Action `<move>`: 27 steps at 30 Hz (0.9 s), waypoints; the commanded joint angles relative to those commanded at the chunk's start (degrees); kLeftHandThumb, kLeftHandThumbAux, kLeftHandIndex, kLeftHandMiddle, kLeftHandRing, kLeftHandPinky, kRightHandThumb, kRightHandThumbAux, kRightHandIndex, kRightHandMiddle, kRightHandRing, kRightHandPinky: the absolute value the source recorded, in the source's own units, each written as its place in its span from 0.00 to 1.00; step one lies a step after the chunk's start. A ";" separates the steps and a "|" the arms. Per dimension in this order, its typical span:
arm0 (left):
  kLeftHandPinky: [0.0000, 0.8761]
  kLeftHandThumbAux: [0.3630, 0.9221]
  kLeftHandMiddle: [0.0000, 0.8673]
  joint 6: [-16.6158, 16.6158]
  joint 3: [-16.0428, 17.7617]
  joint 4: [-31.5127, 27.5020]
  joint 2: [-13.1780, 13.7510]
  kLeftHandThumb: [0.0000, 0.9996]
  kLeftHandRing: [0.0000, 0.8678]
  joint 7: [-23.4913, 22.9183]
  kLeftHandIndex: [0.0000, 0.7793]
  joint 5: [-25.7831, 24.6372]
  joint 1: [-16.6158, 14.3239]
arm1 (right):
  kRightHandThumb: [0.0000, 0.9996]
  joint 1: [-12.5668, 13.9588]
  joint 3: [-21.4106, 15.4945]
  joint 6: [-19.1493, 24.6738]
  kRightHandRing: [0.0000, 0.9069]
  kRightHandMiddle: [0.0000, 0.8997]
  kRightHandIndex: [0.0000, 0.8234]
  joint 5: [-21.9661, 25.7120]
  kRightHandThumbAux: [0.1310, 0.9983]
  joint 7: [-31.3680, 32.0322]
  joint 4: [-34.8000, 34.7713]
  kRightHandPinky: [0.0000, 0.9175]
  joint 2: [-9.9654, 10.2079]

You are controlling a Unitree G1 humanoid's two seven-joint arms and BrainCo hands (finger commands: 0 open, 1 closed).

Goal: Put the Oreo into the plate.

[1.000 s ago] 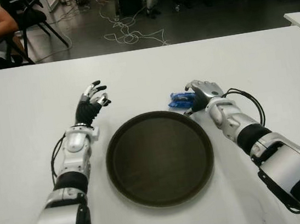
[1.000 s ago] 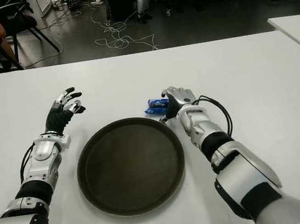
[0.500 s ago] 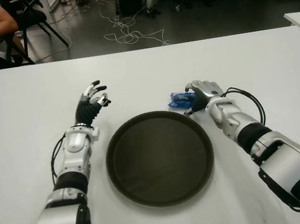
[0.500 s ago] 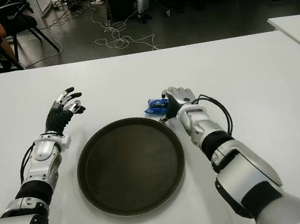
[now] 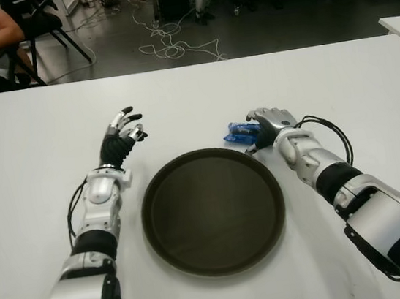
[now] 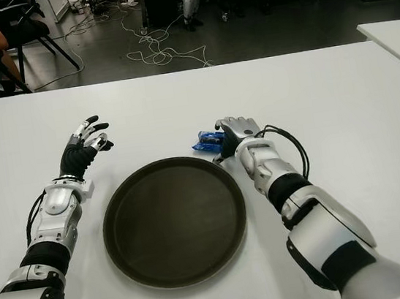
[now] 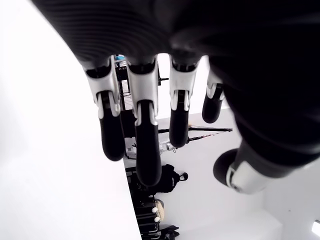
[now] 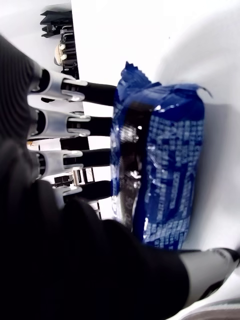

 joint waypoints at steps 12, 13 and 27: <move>0.40 0.51 0.25 0.63 0.02 -0.86 -0.12 1.00 0.52 -0.31 0.19 -0.26 0.28 | 0.00 0.08 -0.01 -0.46 0.39 0.34 0.36 0.11 0.73 0.81 -0.05 0.38 -0.12; 0.40 0.51 0.25 0.65 -0.03 -1.03 -0.13 1.00 0.52 -0.19 0.19 -0.18 0.37 | 0.00 0.06 0.01 -0.31 0.39 0.34 0.36 0.08 0.73 1.01 -0.01 0.38 -0.11; 0.42 0.50 0.25 0.75 -0.10 -2.53 -0.33 1.00 0.52 -0.13 0.19 -0.26 1.21 | 0.00 0.22 -0.04 0.28 0.28 0.26 0.27 0.18 0.70 2.59 0.20 0.30 -0.03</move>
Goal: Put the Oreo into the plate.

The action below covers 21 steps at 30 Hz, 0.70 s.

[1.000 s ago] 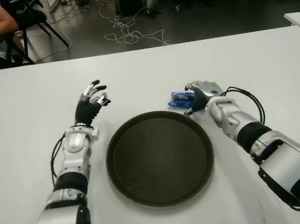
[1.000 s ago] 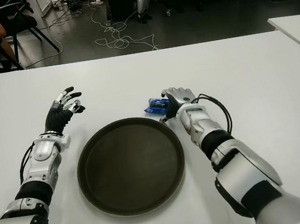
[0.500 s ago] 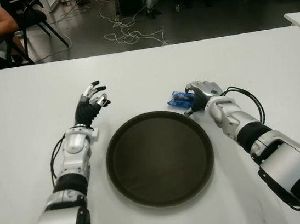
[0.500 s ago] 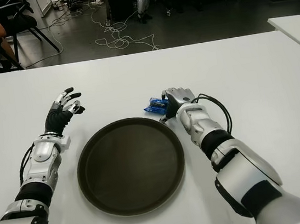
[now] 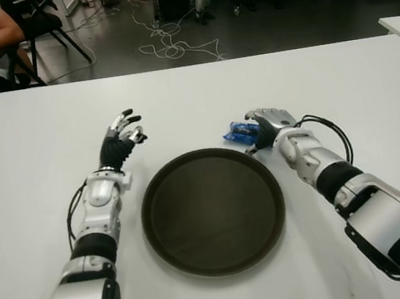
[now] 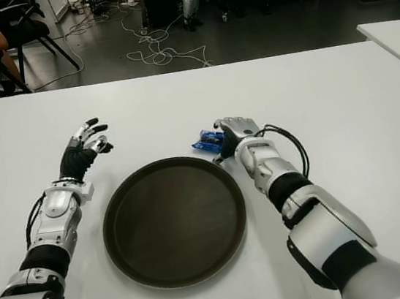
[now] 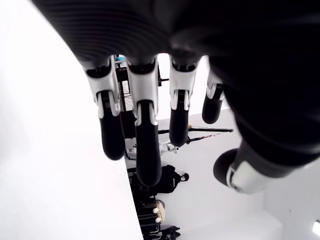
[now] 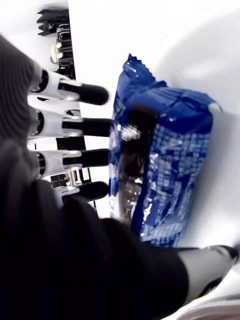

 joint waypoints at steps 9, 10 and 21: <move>0.40 0.50 0.27 0.51 -0.19 -0.91 0.14 1.00 0.52 0.12 0.20 0.29 0.30 | 0.00 -0.08 0.16 0.36 0.26 0.25 0.26 -0.18 0.70 0.36 0.12 0.26 0.06; 0.40 0.50 0.26 0.52 -0.22 -0.93 0.16 1.00 0.52 0.11 0.20 0.33 0.31 | 0.00 -0.04 0.15 0.25 0.26 0.25 0.26 -0.17 0.71 0.31 0.10 0.26 0.03; 0.42 0.50 0.28 0.67 -0.01 -1.79 0.01 1.00 0.52 0.25 0.21 -0.03 0.60 | 0.00 -0.23 0.22 0.48 0.25 0.23 0.25 -0.17 0.70 1.47 -0.41 0.25 -0.07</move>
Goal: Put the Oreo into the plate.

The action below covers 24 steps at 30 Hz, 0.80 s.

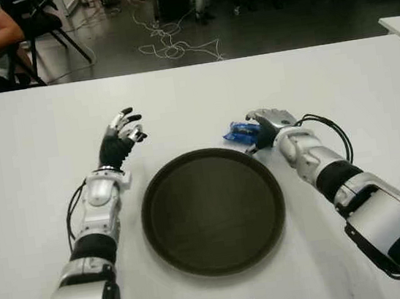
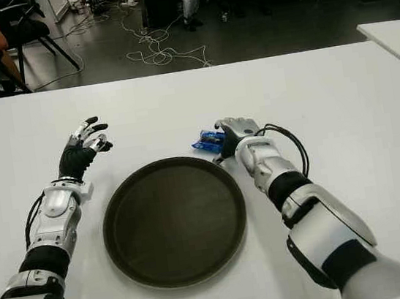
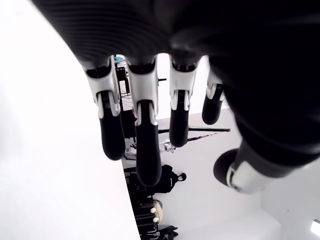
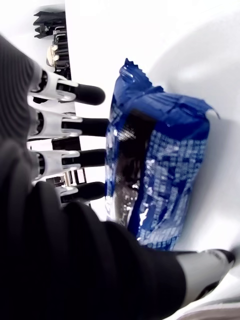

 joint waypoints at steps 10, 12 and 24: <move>0.40 0.50 0.27 1.10 0.08 -1.27 -0.04 1.00 0.52 -0.57 0.22 -0.39 0.28 | 0.00 -0.10 0.01 0.36 0.26 0.24 0.25 -0.08 0.70 0.02 -0.40 0.26 -0.11; 0.39 0.50 0.27 1.07 0.12 -1.44 -0.06 1.00 0.52 -0.66 0.22 -0.48 0.30 | 0.00 -0.13 0.07 0.41 0.25 0.24 0.25 -0.17 0.70 0.01 -0.48 0.26 -0.16; 0.41 0.50 0.28 1.29 0.17 -2.56 -0.33 1.00 0.52 -0.46 0.21 -0.69 0.89 | 0.00 0.22 -0.08 0.37 0.29 0.26 0.29 -0.08 0.71 -0.54 -0.95 0.30 -0.37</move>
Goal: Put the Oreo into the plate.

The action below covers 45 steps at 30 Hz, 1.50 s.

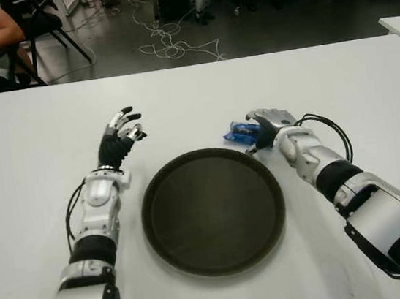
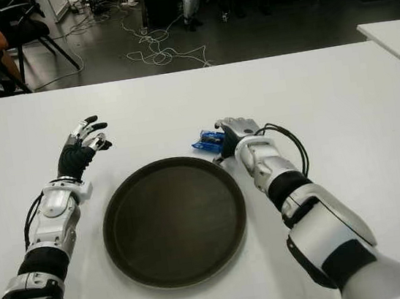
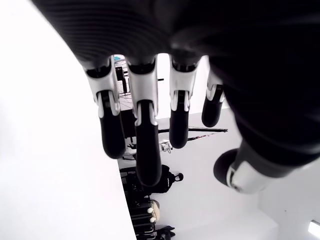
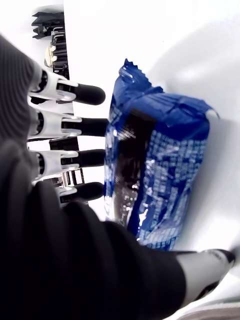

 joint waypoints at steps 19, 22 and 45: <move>0.40 0.50 0.26 1.50 -0.11 -1.76 -0.29 1.00 0.52 0.34 0.21 -0.07 0.49 | 0.00 -0.02 0.02 -1.00 0.27 0.25 0.27 -0.23 0.70 -1.75 0.04 0.28 -0.48; 0.39 0.50 0.26 1.84 -0.16 -2.05 -0.31 1.00 0.52 0.36 0.21 -0.03 0.57 | 0.00 0.09 -0.09 -1.12 0.31 0.29 0.32 -0.12 0.69 -1.67 -0.74 0.33 -0.93; 0.40 0.51 0.26 3.62 -0.58 -4.92 -0.41 1.00 0.52 0.36 0.20 0.08 1.68 | 0.00 2.29 -0.71 -1.45 0.39 0.37 0.43 0.17 0.65 0.65 -7.47 0.41 -3.66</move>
